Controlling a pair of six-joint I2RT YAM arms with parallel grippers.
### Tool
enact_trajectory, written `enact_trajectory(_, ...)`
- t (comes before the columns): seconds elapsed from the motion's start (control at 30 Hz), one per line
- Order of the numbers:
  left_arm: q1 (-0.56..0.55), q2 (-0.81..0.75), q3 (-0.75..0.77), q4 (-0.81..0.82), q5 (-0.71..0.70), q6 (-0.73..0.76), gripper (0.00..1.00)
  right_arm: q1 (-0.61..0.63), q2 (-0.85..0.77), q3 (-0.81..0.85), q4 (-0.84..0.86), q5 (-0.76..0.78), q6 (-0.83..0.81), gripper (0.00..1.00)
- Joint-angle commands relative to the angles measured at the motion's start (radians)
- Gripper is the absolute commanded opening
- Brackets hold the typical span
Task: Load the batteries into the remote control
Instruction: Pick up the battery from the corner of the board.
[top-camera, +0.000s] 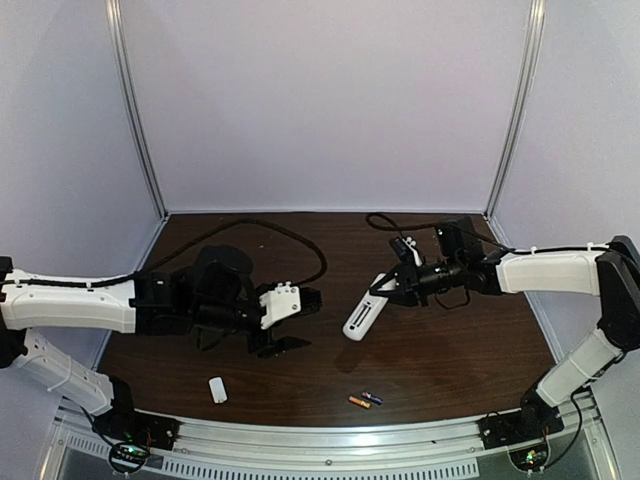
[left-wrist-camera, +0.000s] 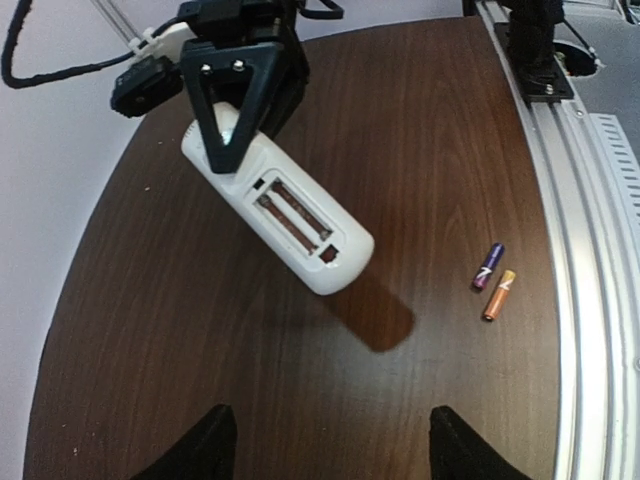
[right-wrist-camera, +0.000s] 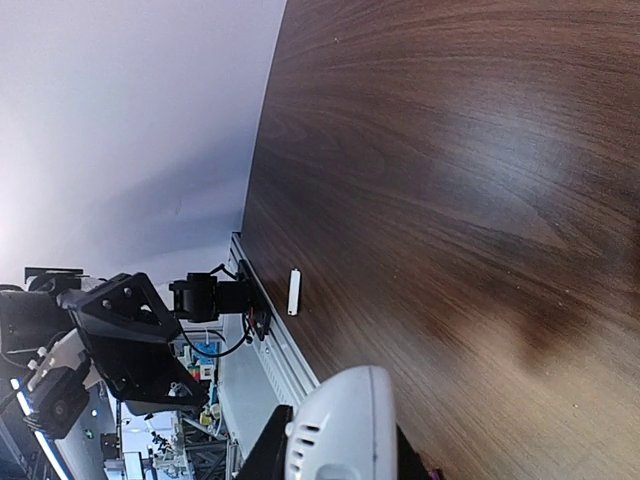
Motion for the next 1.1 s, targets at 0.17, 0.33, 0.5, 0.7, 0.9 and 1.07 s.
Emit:
enact_trajectory(0.17,-0.124,0.191,0.074,-0.019,0.124,0.052,0.48,-0.085,-0.112,-0.076,-0.084,0.028,-0.1,0.0)
enact_trajectory(0.33,-0.148,0.302,0.139,-0.016,0.17,0.098,0.43,-0.107,-0.156,-0.111,-0.08,0.011,-0.117,0.0)
enact_trajectory(0.5,-0.16,0.364,0.168,-0.023,0.188,0.13,0.4,-0.117,-0.2,-0.133,-0.063,-0.013,-0.145,0.0)
enact_trajectory(0.7,-0.172,0.414,0.199,-0.037,0.184,0.154,0.38,-0.117,-0.252,-0.125,-0.126,0.011,-0.238,0.0)
enact_trajectory(0.9,-0.177,0.446,0.219,-0.044,0.184,0.174,0.36,-0.117,-0.285,-0.112,-0.18,0.051,-0.286,0.0)
enact_trajectory(1.07,-0.178,0.465,0.229,-0.046,0.179,0.184,0.34,-0.119,-0.287,-0.111,-0.186,0.051,-0.288,0.0)
